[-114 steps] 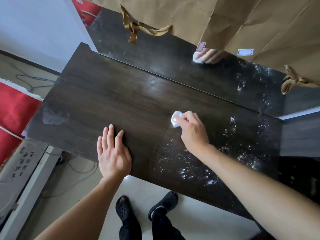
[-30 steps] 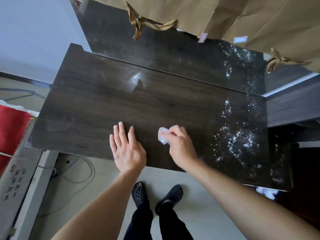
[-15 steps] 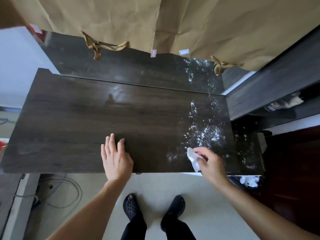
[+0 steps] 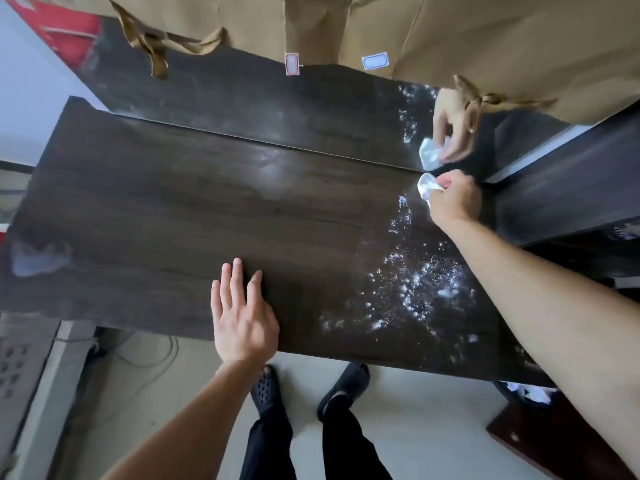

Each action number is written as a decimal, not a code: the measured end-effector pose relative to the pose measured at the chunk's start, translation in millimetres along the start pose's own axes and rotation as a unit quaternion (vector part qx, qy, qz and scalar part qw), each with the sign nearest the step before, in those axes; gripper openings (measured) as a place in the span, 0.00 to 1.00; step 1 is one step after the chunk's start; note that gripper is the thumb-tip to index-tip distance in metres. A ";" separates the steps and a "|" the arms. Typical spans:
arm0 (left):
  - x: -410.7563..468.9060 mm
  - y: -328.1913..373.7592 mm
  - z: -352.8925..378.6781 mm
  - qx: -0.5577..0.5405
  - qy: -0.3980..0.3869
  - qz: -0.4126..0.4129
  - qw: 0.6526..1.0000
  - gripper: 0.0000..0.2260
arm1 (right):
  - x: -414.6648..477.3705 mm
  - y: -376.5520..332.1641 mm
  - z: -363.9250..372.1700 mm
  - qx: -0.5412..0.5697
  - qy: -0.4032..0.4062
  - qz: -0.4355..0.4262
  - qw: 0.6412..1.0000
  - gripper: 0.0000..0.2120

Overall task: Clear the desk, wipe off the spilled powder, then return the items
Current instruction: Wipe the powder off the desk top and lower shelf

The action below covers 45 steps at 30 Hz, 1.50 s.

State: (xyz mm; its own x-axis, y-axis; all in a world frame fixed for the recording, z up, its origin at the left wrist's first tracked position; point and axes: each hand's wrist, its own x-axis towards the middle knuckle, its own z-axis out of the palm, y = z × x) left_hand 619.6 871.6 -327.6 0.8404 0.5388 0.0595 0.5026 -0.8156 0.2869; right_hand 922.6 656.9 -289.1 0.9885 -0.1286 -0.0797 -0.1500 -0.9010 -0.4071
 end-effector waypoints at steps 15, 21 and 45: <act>2.3 6.8 -8.4 0.012 -0.016 -0.020 1.000 0.20 | -2.4 11.1 -3.8 0.049 -0.004 -0.116 0.992 0.08; 2.4 7.1 -8.0 0.017 -0.025 -0.021 0.999 0.21 | -57.2 -11.9 20.8 0.002 -0.103 -0.276 0.955 0.07; 3.0 8.9 -12.1 0.016 -0.046 -0.030 0.998 0.22 | -42.3 -2.6 -17.1 0.104 -0.242 -0.191 0.946 0.05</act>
State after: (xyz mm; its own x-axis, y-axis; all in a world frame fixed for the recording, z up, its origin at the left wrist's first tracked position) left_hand 624.1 868.6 -313.3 0.8232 0.5659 -0.0458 0.5572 -0.7897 0.2568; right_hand 881.6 657.6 -269.1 0.8542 0.4398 -0.2774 0.1653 -0.7355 -0.6570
